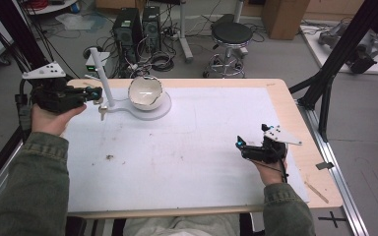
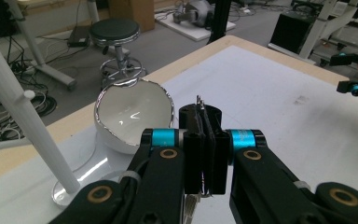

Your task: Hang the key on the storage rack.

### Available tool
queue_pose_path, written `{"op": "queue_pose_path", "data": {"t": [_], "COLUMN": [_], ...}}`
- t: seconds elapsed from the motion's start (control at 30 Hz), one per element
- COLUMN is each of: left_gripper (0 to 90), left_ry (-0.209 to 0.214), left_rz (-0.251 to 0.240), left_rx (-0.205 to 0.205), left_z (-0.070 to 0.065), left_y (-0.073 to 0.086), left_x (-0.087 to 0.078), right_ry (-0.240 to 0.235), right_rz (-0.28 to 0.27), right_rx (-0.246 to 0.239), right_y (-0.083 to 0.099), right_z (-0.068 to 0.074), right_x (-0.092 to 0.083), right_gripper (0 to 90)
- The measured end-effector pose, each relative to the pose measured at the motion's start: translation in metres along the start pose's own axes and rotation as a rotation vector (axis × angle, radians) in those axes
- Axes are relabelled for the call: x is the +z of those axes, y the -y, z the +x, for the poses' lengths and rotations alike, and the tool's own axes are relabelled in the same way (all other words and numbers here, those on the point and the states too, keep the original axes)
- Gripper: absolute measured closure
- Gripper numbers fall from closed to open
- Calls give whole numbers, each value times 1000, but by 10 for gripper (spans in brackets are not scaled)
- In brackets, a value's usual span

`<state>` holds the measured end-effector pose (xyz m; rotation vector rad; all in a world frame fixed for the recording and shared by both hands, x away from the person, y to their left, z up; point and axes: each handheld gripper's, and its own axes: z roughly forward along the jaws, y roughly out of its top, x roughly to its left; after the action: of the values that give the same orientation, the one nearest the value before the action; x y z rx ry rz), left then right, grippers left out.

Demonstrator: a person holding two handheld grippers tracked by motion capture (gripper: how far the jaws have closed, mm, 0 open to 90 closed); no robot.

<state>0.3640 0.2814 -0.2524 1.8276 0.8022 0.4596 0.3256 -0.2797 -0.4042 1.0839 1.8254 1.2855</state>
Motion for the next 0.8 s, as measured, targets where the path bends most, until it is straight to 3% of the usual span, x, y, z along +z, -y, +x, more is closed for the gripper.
{"op": "queue_pose_path", "data": {"t": [0.17, 0.4, 0.5, 0.8], "left_gripper": [876, 876, 876, 876], "left_ry": [-39, -47, -59, -82], "left_rz": [24, 21, 7, 26], "left_rx": [5, -1, -39, -68], "left_z": [10, 23, 38, 59], "left_y": [-13, -22, -20, -21], "left_x": [5, 9, 11, 14], "right_ry": [2, 1, 3, 10], "right_rz": [2, 4, 4, 12], "right_rx": [0, 0, -2, -11], "right_y": [0, 1, 1, 2], "right_z": [-1, -1, -2, -2], "right_x": [-1, -1, -2, -2], "right_gripper": [5, 5, 5, 5]}}
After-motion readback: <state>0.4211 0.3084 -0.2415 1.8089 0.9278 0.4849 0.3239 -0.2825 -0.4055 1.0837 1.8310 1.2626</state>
